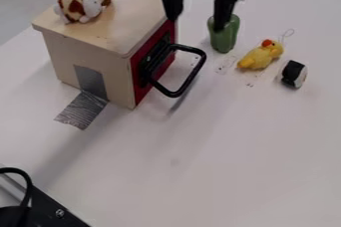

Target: Open the drawer

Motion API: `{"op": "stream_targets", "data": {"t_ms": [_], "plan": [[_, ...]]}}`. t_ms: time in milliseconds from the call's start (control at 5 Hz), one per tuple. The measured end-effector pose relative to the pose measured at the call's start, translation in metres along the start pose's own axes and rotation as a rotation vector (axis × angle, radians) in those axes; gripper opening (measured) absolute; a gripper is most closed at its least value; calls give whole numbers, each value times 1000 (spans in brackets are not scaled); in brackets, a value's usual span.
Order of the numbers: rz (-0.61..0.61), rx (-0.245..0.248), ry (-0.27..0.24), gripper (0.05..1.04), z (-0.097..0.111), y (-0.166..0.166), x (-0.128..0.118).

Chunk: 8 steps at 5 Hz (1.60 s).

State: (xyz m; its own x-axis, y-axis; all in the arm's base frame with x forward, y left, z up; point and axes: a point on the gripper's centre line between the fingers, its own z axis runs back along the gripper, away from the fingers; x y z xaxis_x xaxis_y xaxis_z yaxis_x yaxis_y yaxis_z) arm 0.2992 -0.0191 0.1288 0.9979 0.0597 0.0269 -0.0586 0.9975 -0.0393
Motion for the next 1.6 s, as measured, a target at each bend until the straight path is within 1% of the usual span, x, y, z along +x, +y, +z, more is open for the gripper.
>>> {"op": "stream_targets", "data": {"t_ms": [200, 400, 600, 800, 1000, 1200, 1400, 1600], "plan": [[-36, 45, 24, 998, -25, -9, -6], [-52, 149, 78, 998, -57, -4, -10], [-60, 230, 99, 998, -73, 2, -9], [-69, 283, 137, 998, -89, 9, -3], [-68, 302, 171, 998, -101, 13, 1], [-43, 294, 206, 949, -114, 20, 5], [-24, 277, 210, 676, -118, 22, 9], [-38, 267, 206, 387, -117, 17, 12]]}}
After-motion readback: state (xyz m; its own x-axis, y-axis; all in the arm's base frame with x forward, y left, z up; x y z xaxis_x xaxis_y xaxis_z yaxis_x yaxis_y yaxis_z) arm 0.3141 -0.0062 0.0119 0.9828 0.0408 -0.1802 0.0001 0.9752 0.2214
